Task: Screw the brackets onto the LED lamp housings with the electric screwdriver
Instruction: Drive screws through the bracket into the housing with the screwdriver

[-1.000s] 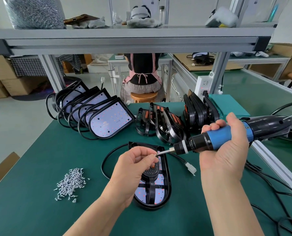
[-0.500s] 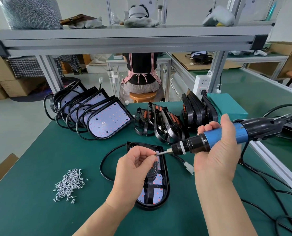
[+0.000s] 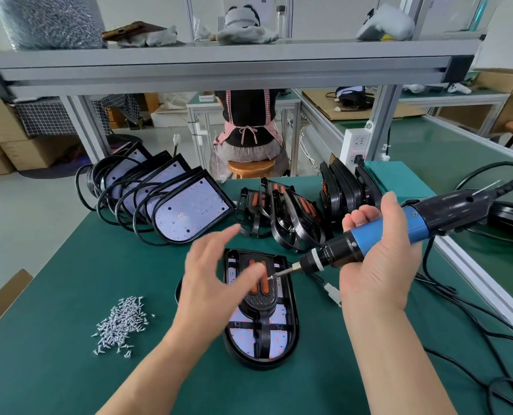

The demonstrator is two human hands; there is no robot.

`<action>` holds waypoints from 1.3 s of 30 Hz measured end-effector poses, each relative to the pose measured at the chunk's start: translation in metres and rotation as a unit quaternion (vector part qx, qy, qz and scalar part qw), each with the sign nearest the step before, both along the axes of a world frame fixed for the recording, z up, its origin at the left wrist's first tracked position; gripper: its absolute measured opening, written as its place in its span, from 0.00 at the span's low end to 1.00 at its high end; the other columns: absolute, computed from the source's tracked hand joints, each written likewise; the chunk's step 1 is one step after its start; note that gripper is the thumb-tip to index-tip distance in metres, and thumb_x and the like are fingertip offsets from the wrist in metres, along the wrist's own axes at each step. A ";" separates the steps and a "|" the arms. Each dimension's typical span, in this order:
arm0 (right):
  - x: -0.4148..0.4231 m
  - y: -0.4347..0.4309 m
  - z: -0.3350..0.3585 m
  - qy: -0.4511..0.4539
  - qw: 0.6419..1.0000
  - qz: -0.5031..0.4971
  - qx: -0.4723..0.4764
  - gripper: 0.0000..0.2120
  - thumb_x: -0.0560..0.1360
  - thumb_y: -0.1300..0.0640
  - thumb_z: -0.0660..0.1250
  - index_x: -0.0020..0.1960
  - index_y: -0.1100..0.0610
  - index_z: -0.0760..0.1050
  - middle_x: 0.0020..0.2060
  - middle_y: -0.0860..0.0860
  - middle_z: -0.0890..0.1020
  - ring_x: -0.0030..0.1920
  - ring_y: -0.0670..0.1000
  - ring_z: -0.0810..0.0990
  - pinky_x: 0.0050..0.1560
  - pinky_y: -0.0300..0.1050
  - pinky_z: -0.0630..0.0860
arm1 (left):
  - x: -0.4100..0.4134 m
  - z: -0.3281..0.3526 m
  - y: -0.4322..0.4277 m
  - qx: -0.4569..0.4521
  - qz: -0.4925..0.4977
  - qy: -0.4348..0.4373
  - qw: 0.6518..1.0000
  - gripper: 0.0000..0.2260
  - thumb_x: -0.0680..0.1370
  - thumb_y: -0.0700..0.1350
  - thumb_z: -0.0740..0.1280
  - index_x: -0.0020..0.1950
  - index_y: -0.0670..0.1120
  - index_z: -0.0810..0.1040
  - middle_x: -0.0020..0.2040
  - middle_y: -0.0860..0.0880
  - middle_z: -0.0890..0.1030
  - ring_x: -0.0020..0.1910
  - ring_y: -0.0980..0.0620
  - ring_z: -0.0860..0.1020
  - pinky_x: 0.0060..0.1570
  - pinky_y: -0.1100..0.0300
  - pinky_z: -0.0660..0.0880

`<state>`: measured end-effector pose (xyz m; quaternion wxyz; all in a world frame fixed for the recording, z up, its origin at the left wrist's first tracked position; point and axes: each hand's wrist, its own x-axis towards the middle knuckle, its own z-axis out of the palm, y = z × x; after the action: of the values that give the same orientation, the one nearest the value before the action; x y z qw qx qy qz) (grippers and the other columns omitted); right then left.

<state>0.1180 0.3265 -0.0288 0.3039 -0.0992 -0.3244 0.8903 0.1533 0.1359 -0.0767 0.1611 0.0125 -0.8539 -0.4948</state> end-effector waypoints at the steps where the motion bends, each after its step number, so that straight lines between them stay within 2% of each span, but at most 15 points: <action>1: -0.002 0.002 0.000 0.004 1.000 -0.004 0.009 0.09 0.77 0.56 0.72 0.50 0.58 0.73 0.34 0.50 0.78 0.34 0.51 0.77 0.43 0.45 0.79 | -0.005 0.000 -0.005 0.012 0.031 -0.032 0.999 0.31 0.69 0.62 0.74 0.71 0.63 0.70 0.66 0.59 0.70 0.65 0.60 0.71 0.65 0.60 0.69; 4: -0.011 0.006 0.003 0.019 0.999 -0.015 0.044 0.09 0.77 0.57 0.72 0.49 0.56 0.72 0.33 0.50 0.76 0.32 0.50 0.75 0.39 0.46 0.77 | -0.022 -0.003 -0.014 0.016 0.048 -0.170 0.984 0.36 0.72 0.59 0.75 0.74 0.51 0.63 0.58 0.50 0.75 0.55 0.55 0.75 0.55 0.55 0.72; 7: -0.023 0.005 0.008 0.030 0.994 -0.022 0.099 0.09 0.76 0.55 0.72 0.48 0.54 0.72 0.32 0.50 0.77 0.30 0.50 0.75 0.37 0.45 0.77 | -0.033 -0.011 -0.011 -0.008 0.004 -0.251 0.968 0.43 0.70 0.62 0.76 0.76 0.49 0.57 0.61 0.47 0.76 0.60 0.47 0.76 0.59 0.53 0.72; 9: -0.031 0.002 0.009 0.033 0.991 -0.022 0.131 0.10 0.76 0.53 0.72 0.48 0.54 0.72 0.32 0.50 0.77 0.29 0.50 0.76 0.36 0.44 0.77 | -0.036 -0.017 -0.005 0.011 -0.028 -0.274 0.961 0.44 0.68 0.58 0.79 0.75 0.49 0.58 0.64 0.49 0.77 0.62 0.48 0.76 0.62 0.54 0.72; 12: -0.042 -0.004 0.005 0.035 0.984 -0.016 0.171 0.11 0.76 0.52 0.72 0.48 0.54 0.70 0.30 0.49 0.77 0.28 0.51 0.77 0.35 0.45 0.77 | -0.037 -0.025 -0.002 0.074 -0.044 -0.269 0.959 0.36 0.65 0.51 0.81 0.67 0.49 0.66 0.59 0.50 0.81 0.58 0.49 0.80 0.64 0.47 0.75; 15: -0.051 -0.009 -0.002 0.031 0.980 -0.005 0.198 0.11 0.75 0.52 0.72 0.47 0.54 0.70 0.27 0.47 0.78 0.28 0.50 0.78 0.36 0.45 0.78 | -0.033 -0.031 -0.003 0.099 -0.049 -0.249 0.962 0.31 0.62 0.51 0.81 0.59 0.56 0.70 0.53 0.54 0.84 0.52 0.54 0.83 0.60 0.50 0.78; 22: -0.063 -0.013 -0.010 0.024 0.973 0.001 0.232 0.11 0.74 0.50 0.73 0.47 0.53 0.72 0.29 0.46 0.80 0.28 0.50 0.80 0.35 0.43 0.79 | -0.031 -0.038 -0.003 0.136 -0.056 -0.234 0.961 0.30 0.63 0.49 0.81 0.60 0.58 0.70 0.53 0.55 0.84 0.52 0.55 0.83 0.57 0.53 0.79; 30: -0.069 -0.012 -0.016 0.009 0.971 0.017 0.237 0.14 0.72 0.47 0.74 0.46 0.54 0.73 0.28 0.47 0.79 0.28 0.50 0.80 0.36 0.45 0.79 | -0.030 -0.038 0.000 0.135 -0.043 -0.240 0.960 0.32 0.58 0.54 0.80 0.58 0.58 0.70 0.53 0.54 0.84 0.54 0.51 0.83 0.61 0.47 0.78; 39: -0.075 -0.017 -0.022 0.001 0.970 0.041 0.240 0.15 0.72 0.47 0.74 0.46 0.55 0.73 0.30 0.48 0.79 0.29 0.52 0.80 0.35 0.44 0.79 | -0.030 -0.037 -0.001 0.139 -0.045 -0.244 0.959 0.31 0.60 0.53 0.81 0.58 0.58 0.70 0.54 0.54 0.84 0.55 0.51 0.83 0.62 0.46 0.78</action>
<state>0.0434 0.3100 -0.0507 0.2828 -0.0088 -0.5315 0.7984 0.1230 0.1349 -0.1136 -0.0775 0.1169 -0.7898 -0.5972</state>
